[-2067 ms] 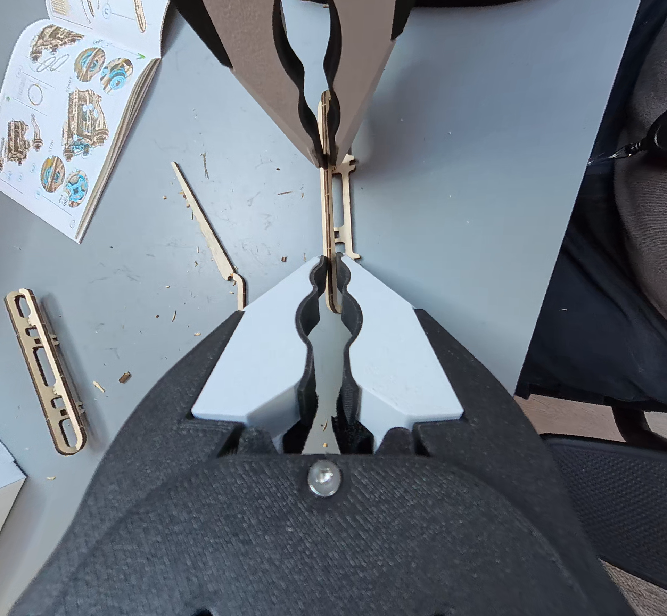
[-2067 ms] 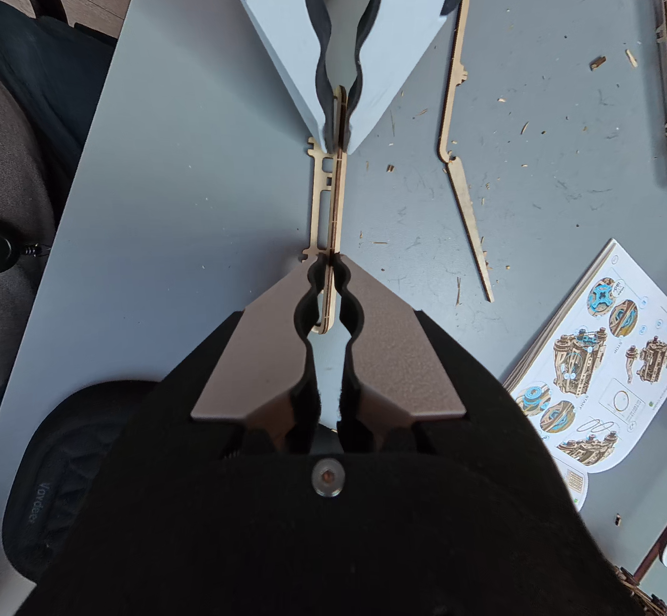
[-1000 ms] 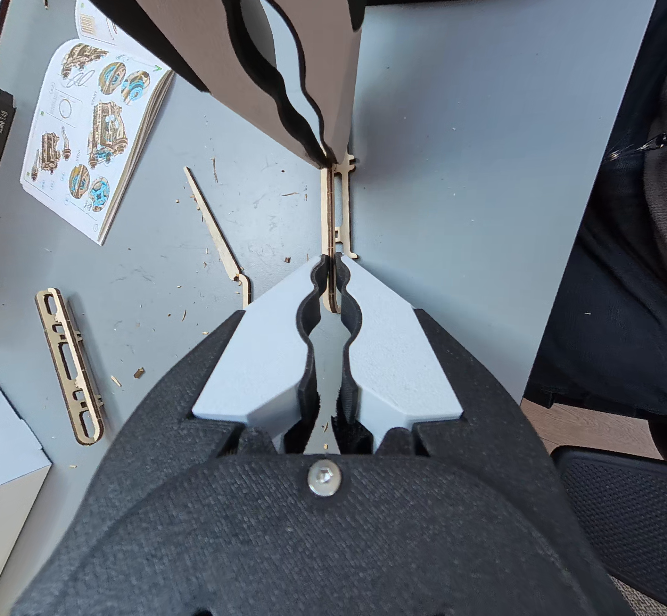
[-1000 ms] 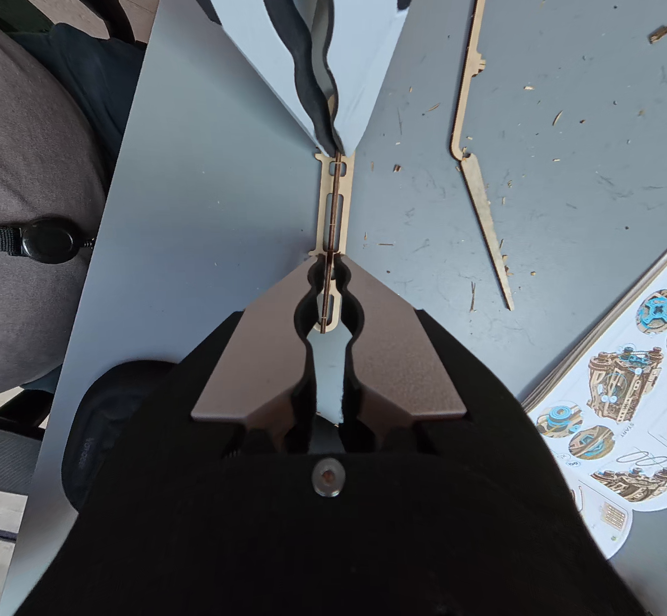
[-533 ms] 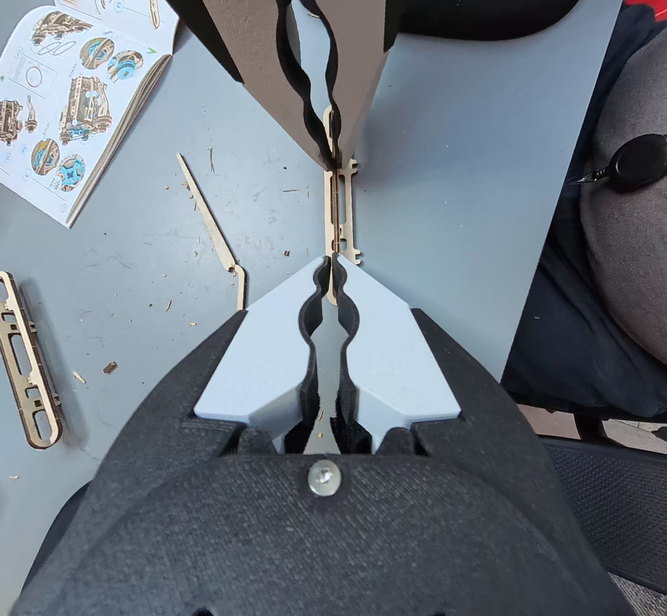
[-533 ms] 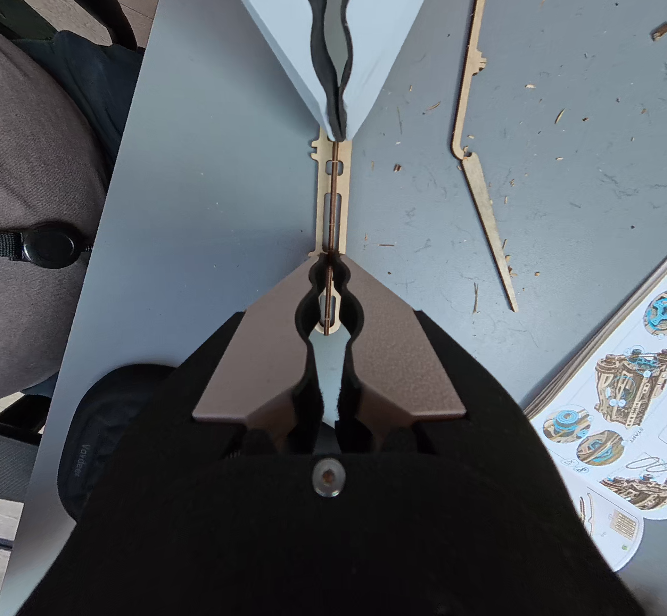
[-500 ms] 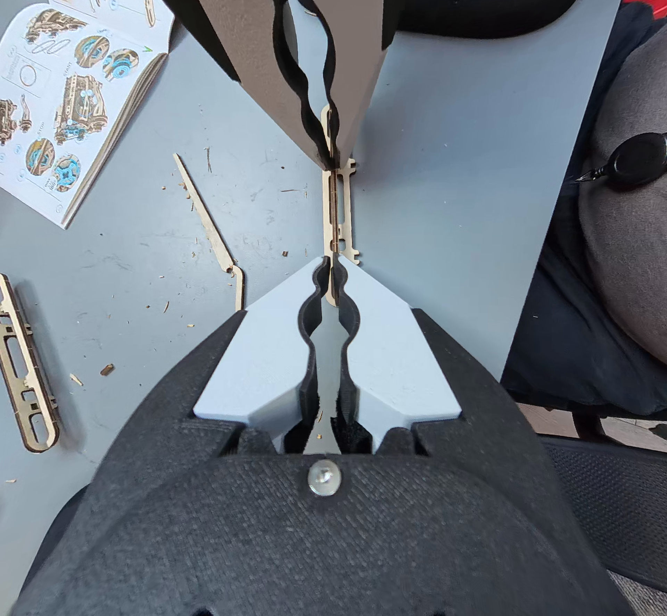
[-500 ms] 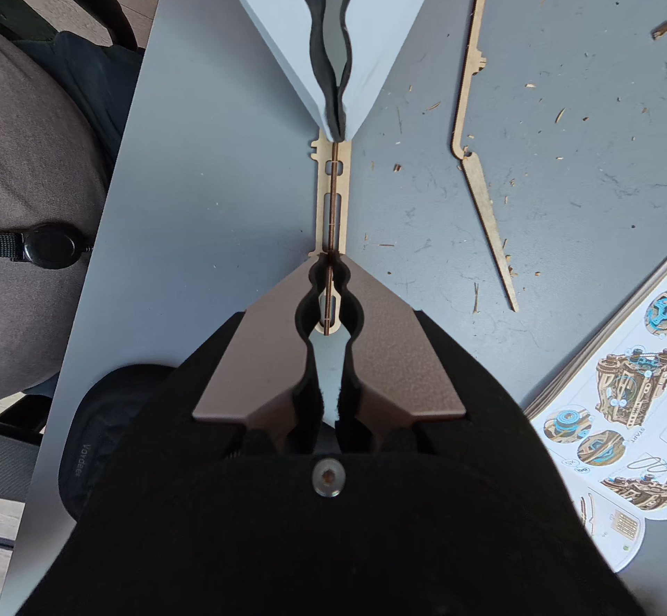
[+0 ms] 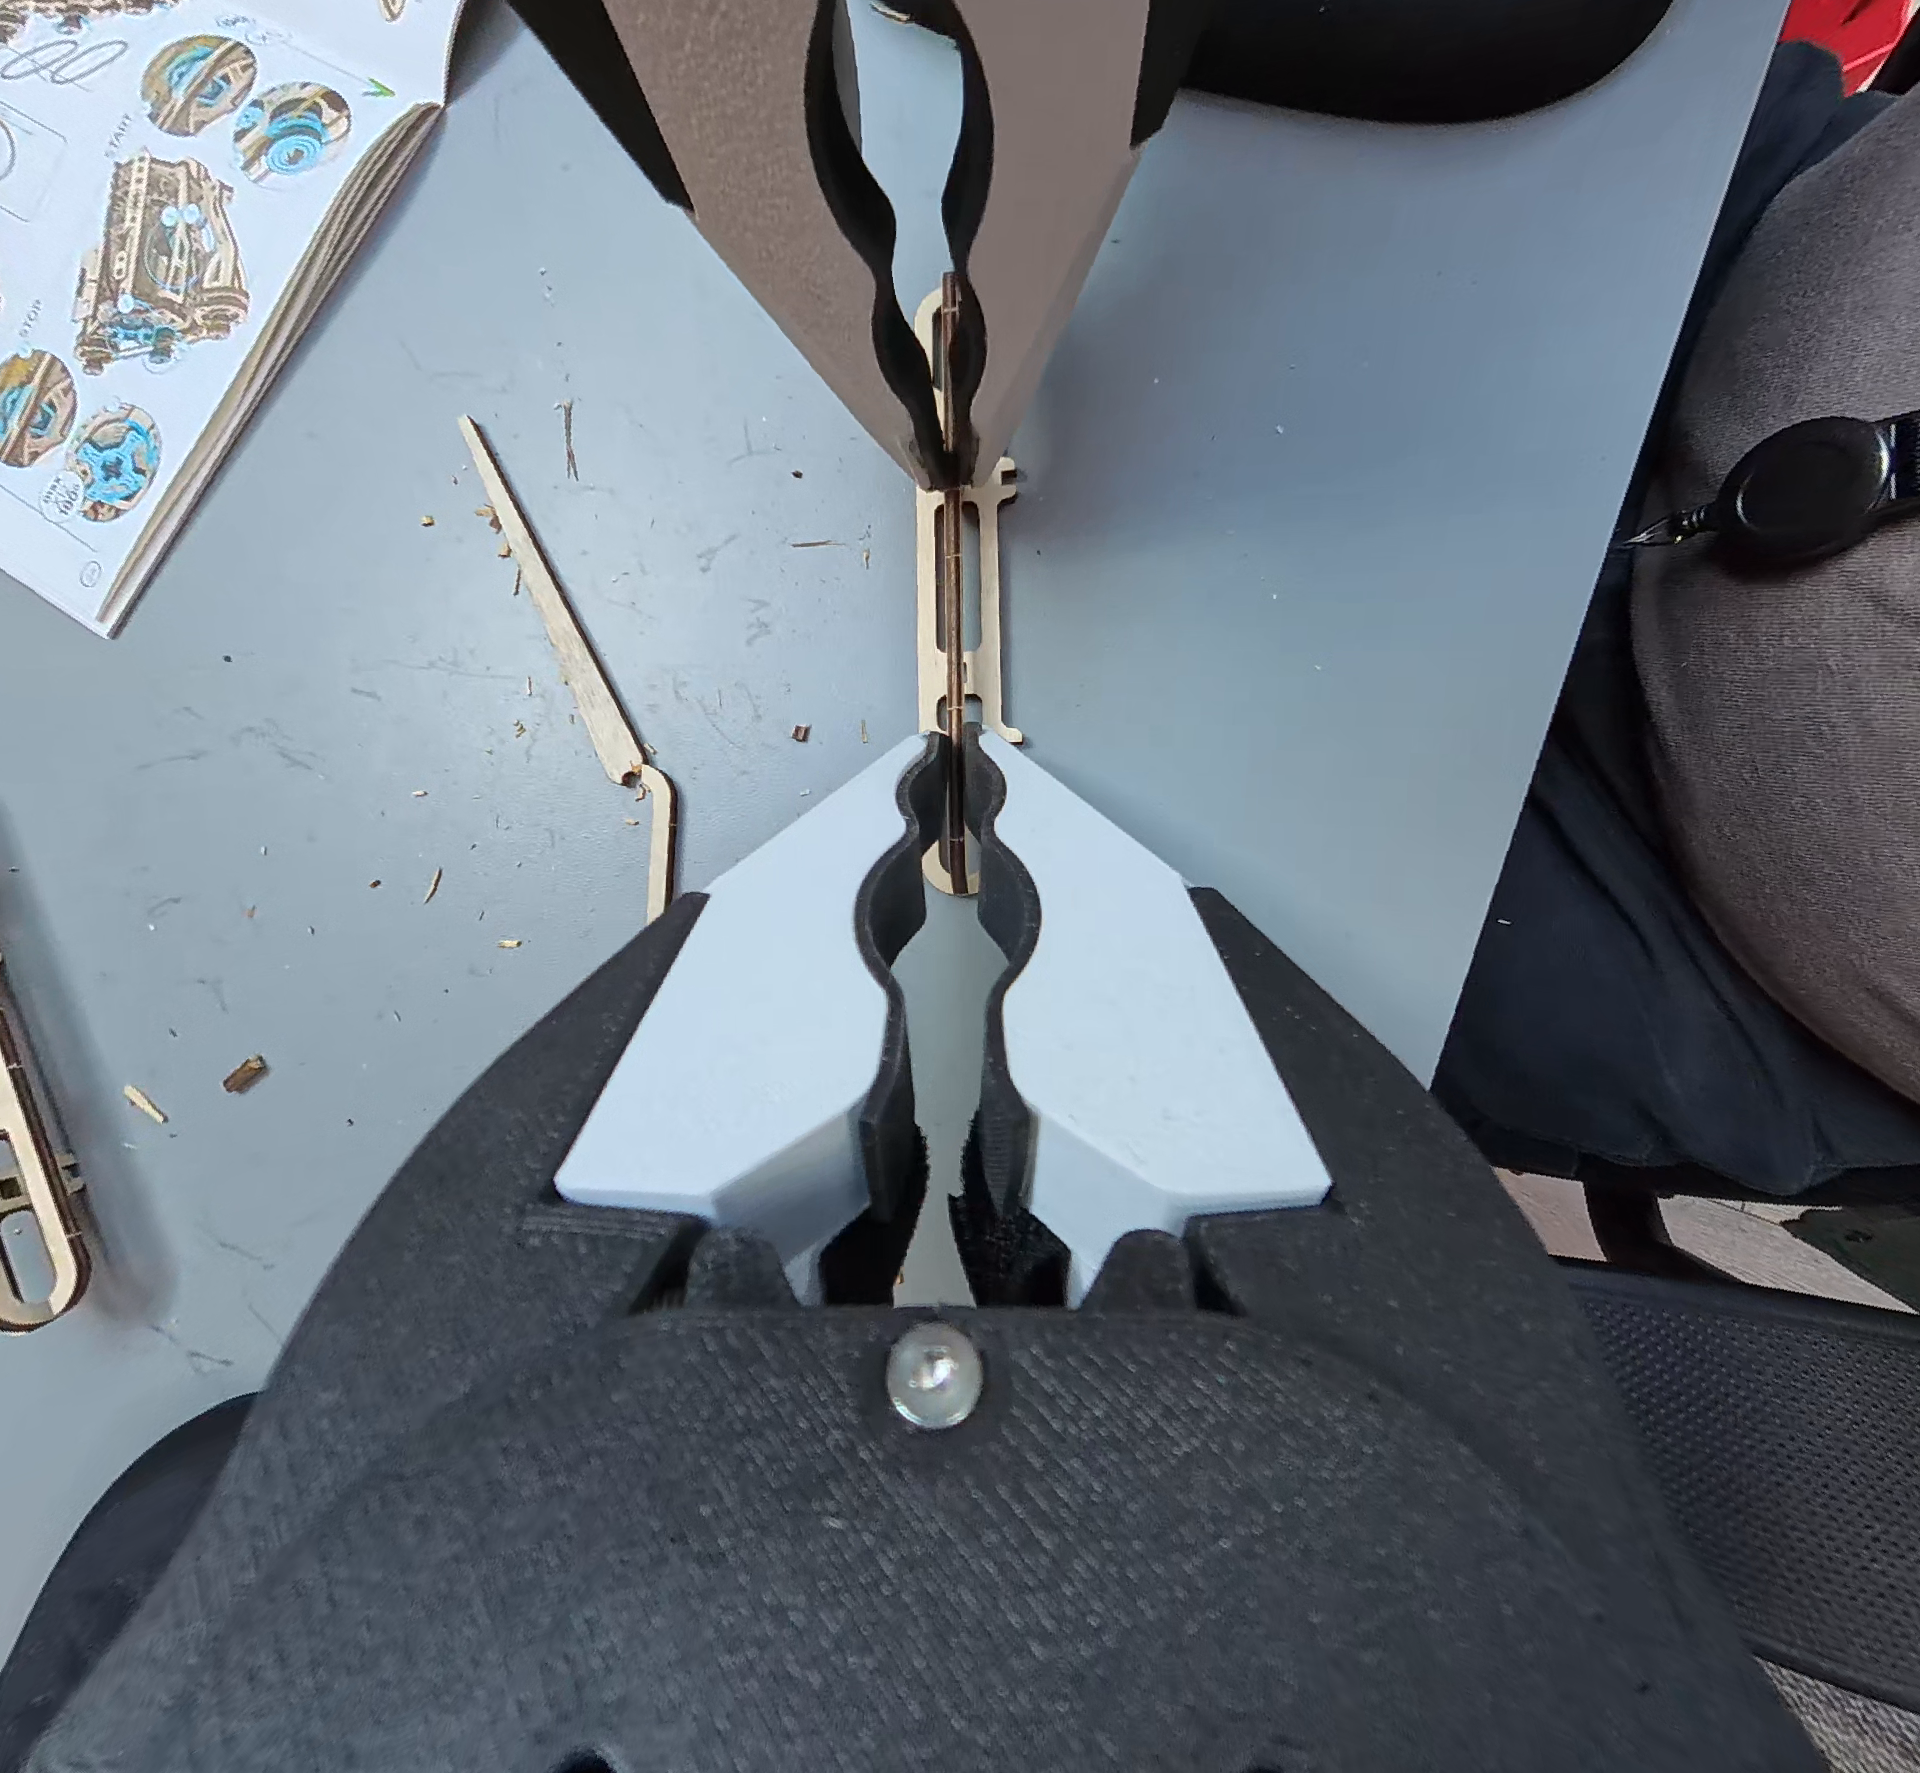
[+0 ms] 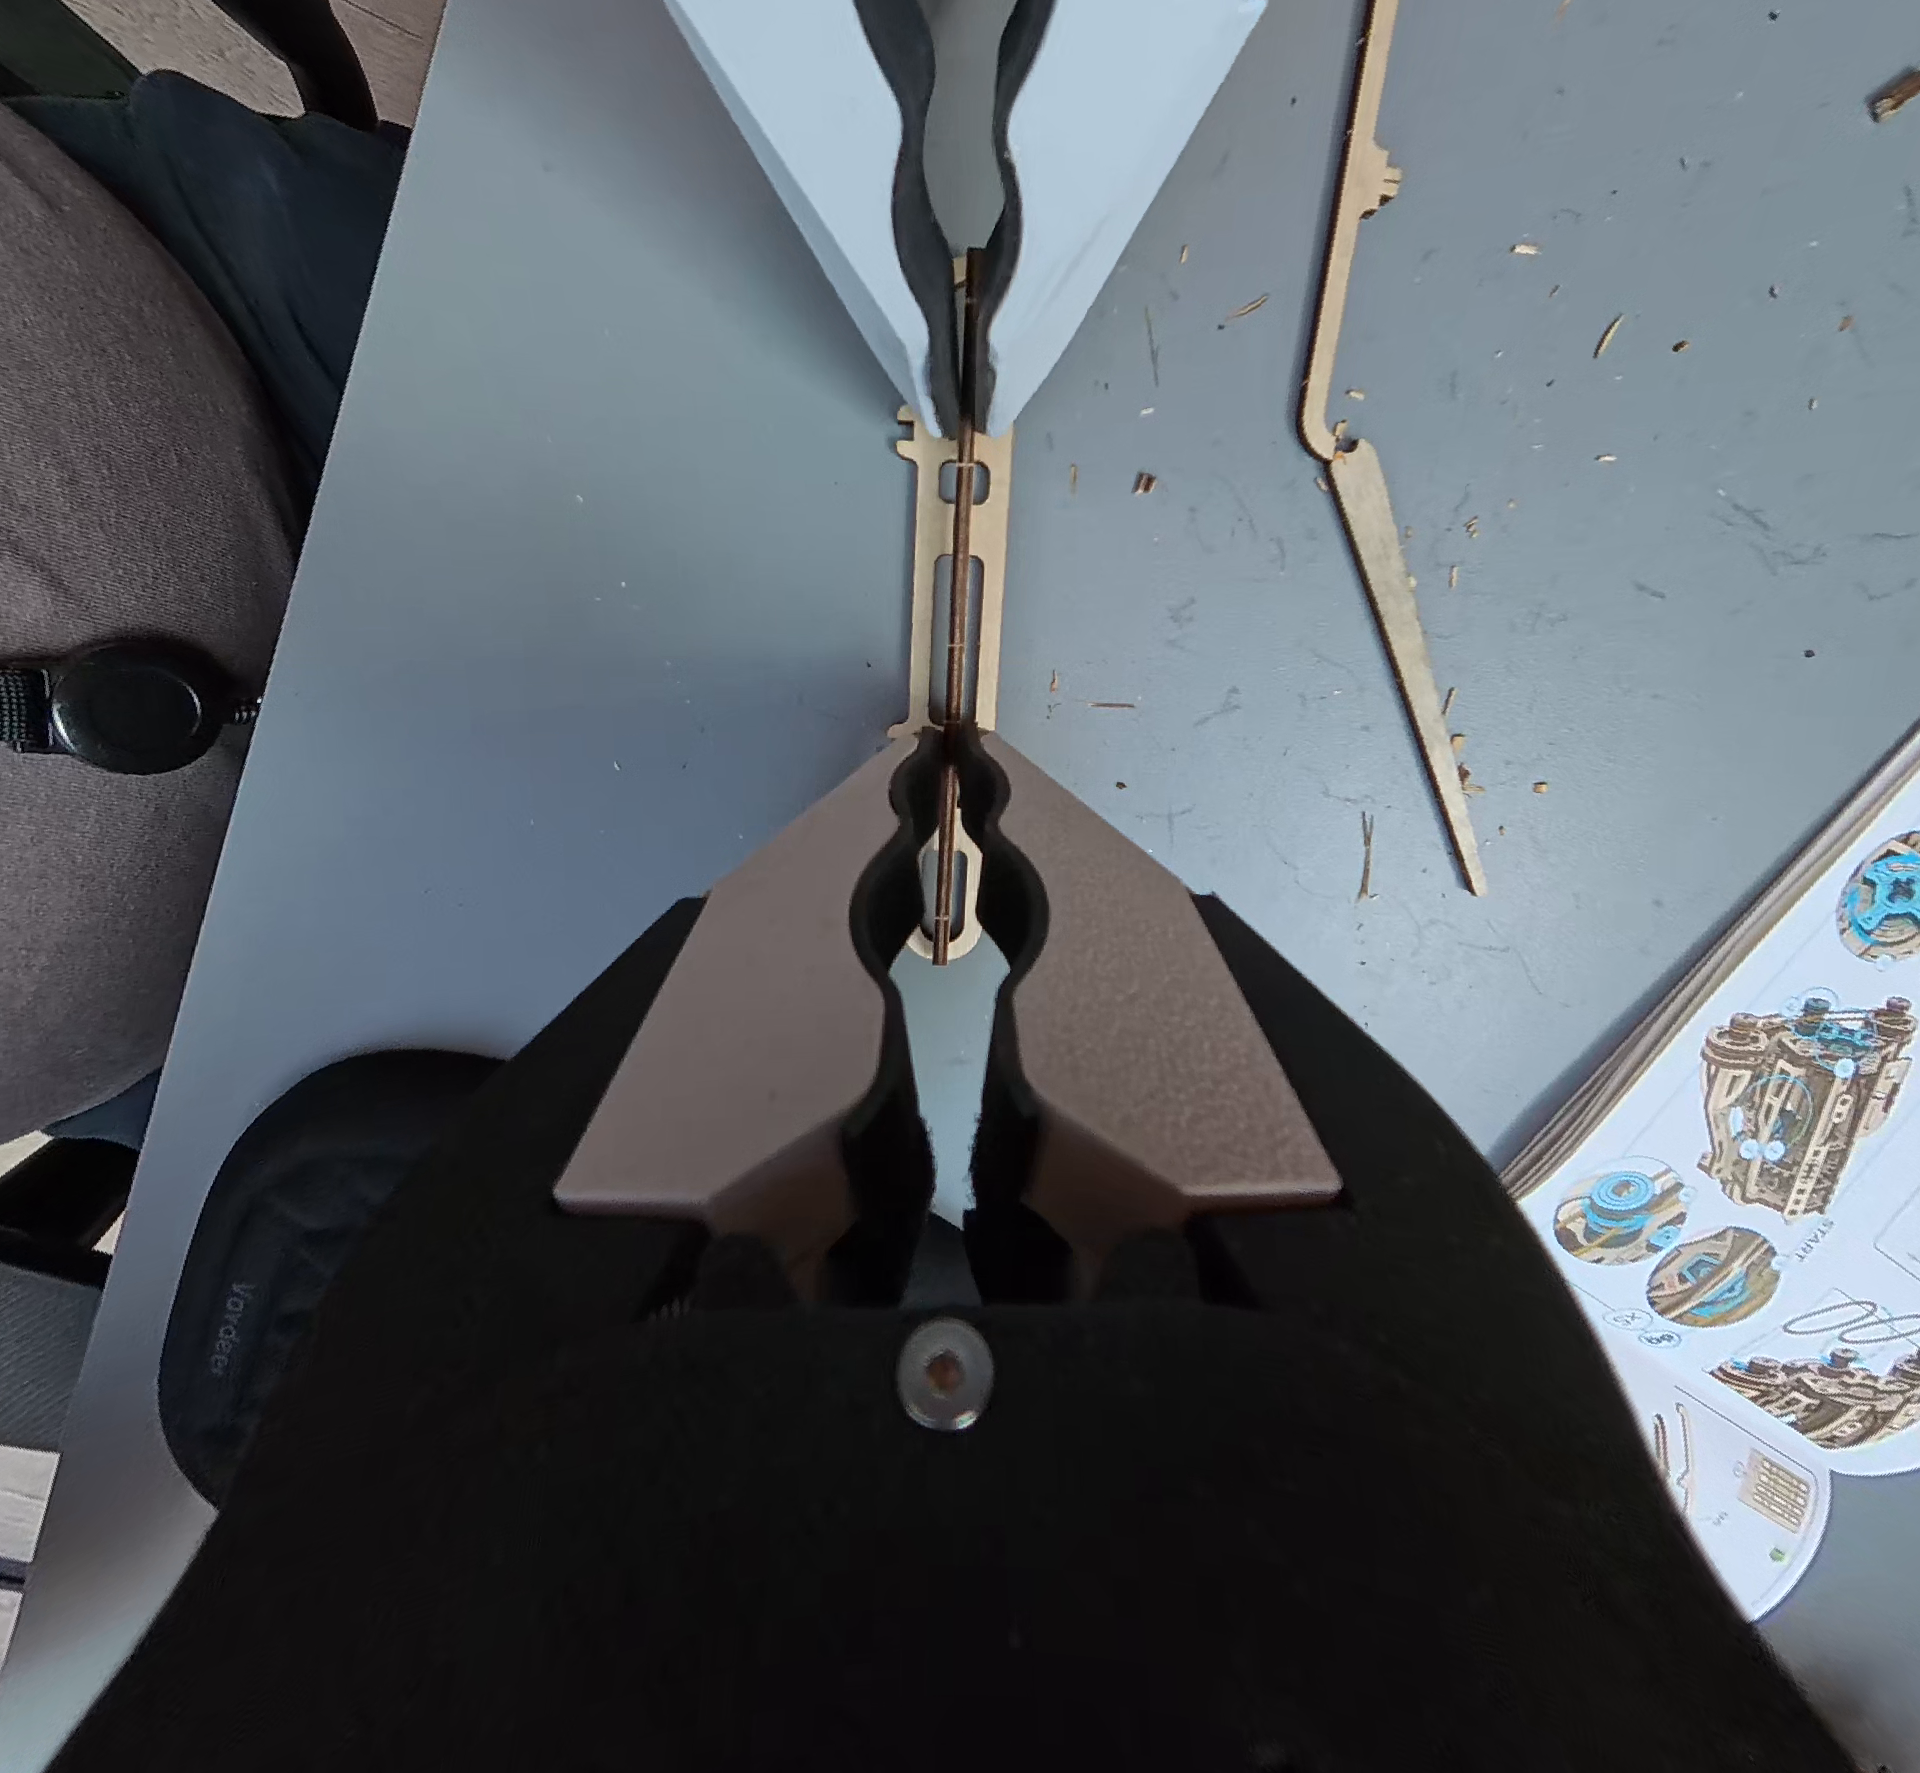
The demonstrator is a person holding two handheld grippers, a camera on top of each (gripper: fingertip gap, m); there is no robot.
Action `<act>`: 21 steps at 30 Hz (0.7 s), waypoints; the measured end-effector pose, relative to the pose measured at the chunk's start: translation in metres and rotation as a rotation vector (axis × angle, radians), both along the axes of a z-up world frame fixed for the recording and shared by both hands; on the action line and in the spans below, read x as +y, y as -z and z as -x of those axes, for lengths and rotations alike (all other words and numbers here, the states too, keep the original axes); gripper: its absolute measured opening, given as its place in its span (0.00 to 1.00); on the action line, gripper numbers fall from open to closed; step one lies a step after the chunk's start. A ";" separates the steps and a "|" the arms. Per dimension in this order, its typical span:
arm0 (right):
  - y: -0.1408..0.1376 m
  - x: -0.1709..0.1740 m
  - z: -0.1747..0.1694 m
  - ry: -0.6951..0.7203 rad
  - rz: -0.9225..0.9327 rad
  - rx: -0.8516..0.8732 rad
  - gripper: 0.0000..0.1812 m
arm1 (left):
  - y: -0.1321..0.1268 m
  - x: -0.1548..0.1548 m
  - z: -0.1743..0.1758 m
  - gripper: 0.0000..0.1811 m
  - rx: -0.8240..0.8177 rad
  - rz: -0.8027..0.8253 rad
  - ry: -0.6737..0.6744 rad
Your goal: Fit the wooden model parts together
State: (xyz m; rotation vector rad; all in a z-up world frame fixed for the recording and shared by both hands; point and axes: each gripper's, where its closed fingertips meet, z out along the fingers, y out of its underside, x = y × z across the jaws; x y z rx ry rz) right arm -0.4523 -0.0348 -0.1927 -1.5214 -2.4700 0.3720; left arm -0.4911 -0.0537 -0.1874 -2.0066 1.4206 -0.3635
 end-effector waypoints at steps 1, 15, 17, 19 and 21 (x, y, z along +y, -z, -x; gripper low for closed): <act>0.000 0.000 0.000 -0.002 -0.012 0.005 0.01 | 0.000 0.000 0.000 0.00 0.000 -0.003 0.000; 0.001 0.000 -0.001 0.003 -0.080 0.037 0.01 | 0.001 -0.001 0.000 0.00 0.016 -0.071 0.001; 0.001 0.000 -0.001 0.001 -0.079 0.036 0.01 | 0.001 -0.001 0.000 0.00 0.017 -0.071 -0.002; 0.001 0.000 -0.001 0.001 -0.068 0.030 0.01 | 0.001 0.000 0.000 0.00 0.018 -0.071 0.001; 0.001 0.000 -0.001 0.001 -0.045 0.019 0.01 | 0.001 0.000 0.000 0.00 0.009 -0.060 -0.004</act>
